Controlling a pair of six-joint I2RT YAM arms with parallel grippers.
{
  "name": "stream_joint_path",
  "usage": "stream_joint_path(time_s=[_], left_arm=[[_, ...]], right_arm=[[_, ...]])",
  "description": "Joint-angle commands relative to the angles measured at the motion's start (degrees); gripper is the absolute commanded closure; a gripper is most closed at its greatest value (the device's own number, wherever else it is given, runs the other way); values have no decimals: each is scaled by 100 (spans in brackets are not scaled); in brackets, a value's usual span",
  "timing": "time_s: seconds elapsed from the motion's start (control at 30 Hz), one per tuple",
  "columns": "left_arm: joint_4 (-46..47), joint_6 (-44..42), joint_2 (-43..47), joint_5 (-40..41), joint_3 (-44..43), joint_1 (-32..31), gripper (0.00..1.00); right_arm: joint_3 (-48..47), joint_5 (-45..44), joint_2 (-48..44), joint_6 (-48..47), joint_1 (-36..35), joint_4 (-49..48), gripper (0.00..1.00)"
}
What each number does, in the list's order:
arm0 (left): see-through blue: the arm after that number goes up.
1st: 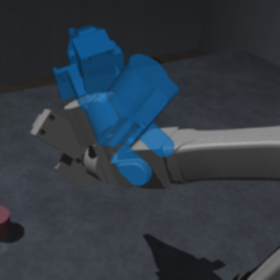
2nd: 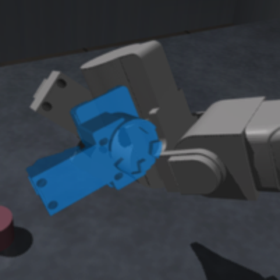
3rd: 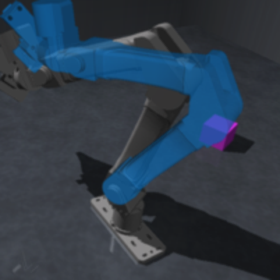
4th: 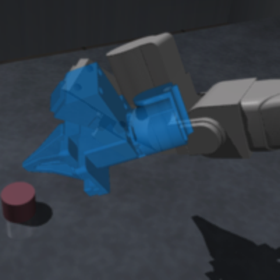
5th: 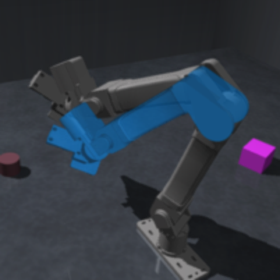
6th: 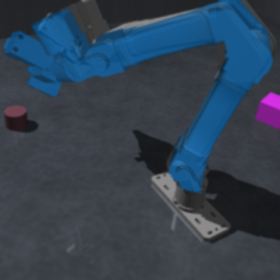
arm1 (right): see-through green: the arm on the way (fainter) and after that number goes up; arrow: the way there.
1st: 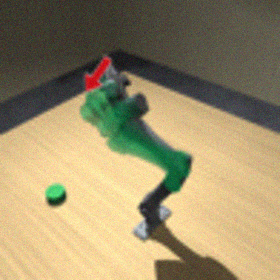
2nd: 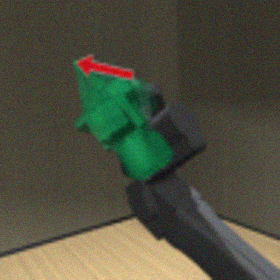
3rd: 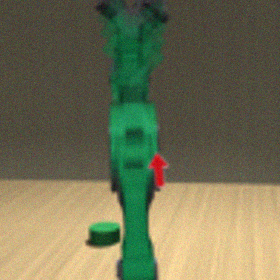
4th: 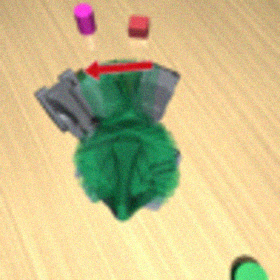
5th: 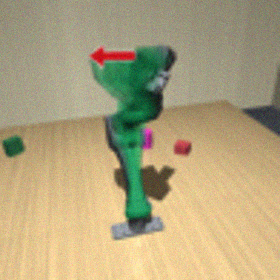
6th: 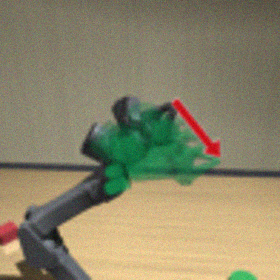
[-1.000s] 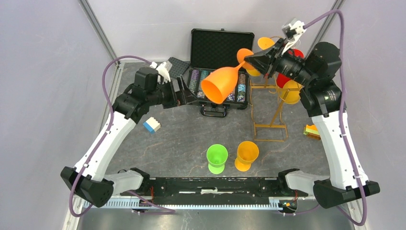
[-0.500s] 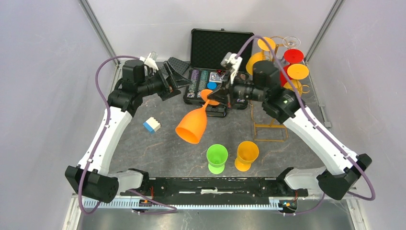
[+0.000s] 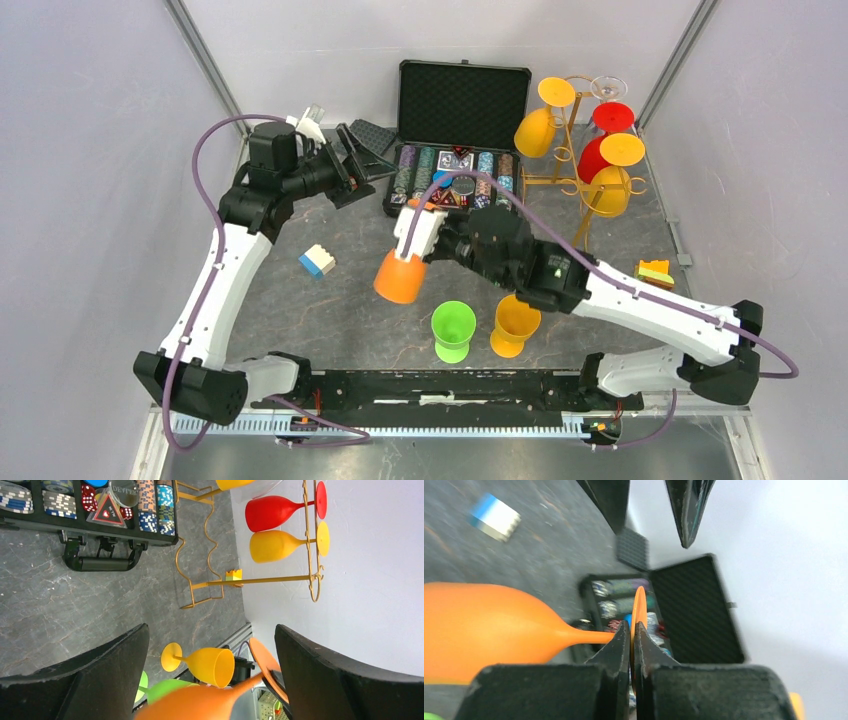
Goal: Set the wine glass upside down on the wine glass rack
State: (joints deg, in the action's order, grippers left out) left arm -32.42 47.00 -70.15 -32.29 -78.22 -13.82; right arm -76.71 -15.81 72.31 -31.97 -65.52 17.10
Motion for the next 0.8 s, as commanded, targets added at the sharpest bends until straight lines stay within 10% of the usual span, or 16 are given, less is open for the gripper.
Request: stream_joint_path(time_s=[0.0,0.2,0.77], left_arm=[[-95,-36,239,-238,-65,38,3],[256,232,343,-758,212,38,6],[3028,2155,403,-1561,1498,-929,28]], right_arm=[[1006,-1959,-355,-2603,-598,-1632,100],[3015,-2369,-815,-5133,-1115,-4674,100],[3181,-2516,-746,-5645,-1316,-4862,100]])
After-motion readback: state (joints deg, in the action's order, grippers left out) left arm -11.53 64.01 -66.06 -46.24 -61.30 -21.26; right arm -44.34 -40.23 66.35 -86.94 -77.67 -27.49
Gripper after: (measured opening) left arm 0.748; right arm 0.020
